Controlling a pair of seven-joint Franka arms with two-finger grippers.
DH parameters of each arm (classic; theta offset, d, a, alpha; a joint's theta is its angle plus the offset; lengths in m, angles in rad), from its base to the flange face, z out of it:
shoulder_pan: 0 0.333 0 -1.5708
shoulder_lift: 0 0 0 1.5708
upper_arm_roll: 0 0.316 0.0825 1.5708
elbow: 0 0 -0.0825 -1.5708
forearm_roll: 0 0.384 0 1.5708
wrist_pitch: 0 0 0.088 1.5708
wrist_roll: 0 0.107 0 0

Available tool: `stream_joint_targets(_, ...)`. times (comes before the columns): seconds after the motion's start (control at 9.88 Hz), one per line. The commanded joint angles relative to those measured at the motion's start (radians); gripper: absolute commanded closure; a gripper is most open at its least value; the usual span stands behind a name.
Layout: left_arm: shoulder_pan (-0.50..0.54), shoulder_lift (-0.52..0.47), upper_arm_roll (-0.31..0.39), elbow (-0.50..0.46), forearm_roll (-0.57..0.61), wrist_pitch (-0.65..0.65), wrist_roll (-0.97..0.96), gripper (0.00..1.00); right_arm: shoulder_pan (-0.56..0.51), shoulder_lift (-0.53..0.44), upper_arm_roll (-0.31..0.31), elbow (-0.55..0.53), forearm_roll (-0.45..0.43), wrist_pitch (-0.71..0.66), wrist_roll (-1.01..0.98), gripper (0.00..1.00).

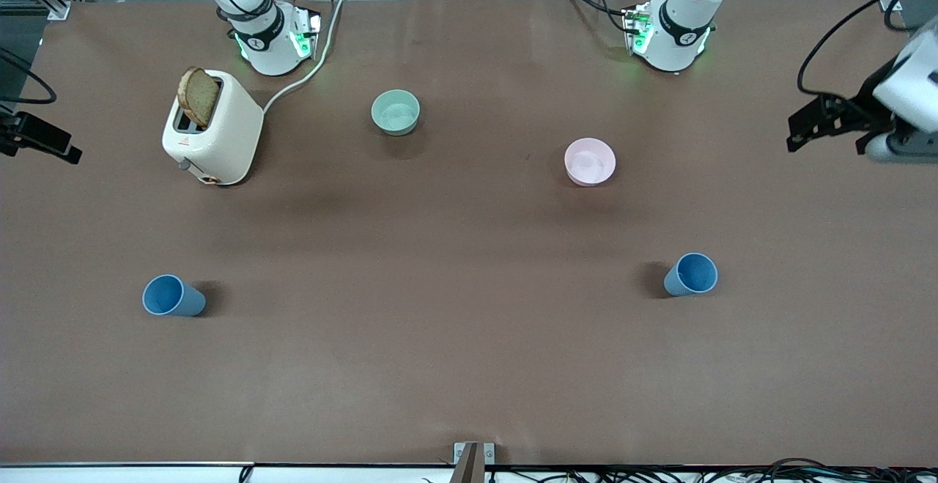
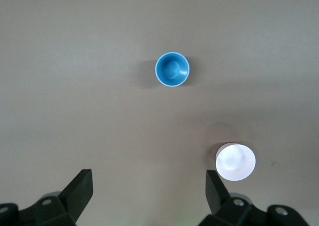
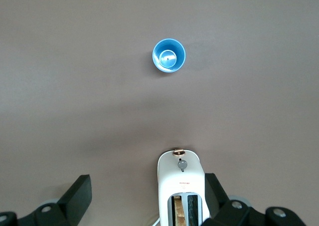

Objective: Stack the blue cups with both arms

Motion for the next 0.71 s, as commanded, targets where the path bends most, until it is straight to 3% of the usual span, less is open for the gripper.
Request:
stream_joint_targets(0.0, 0.006, 0.122, 0.000, -0.029, 0.002, 0.117, -0.012, 0.00, -0.014, 0.028, 0.010, -0.005, -0.023, 0.016, -0.039, 0.00)
stream_joint_targets(0.1, 0.020, 0.154, 0.000, -0.081, 0.004, 0.222, -0.012, 0.00, -0.016, 0.057, 0.008, -0.005, -0.026, 0.023, -0.042, 0.00)
stream_joint_targets(0.3, 0.026, 0.241, 0.000, -0.165, 0.007, 0.419, -0.068, 0.00, -0.066, 0.162, 0.010, -0.010, -0.010, 0.203, -0.151, 0.00)
stream_joint_targets(0.61, 0.028, 0.346, -0.002, -0.219, 0.007, 0.571, -0.096, 0.00, -0.108, 0.346, 0.010, -0.016, -0.010, 0.379, -0.217, 0.00)
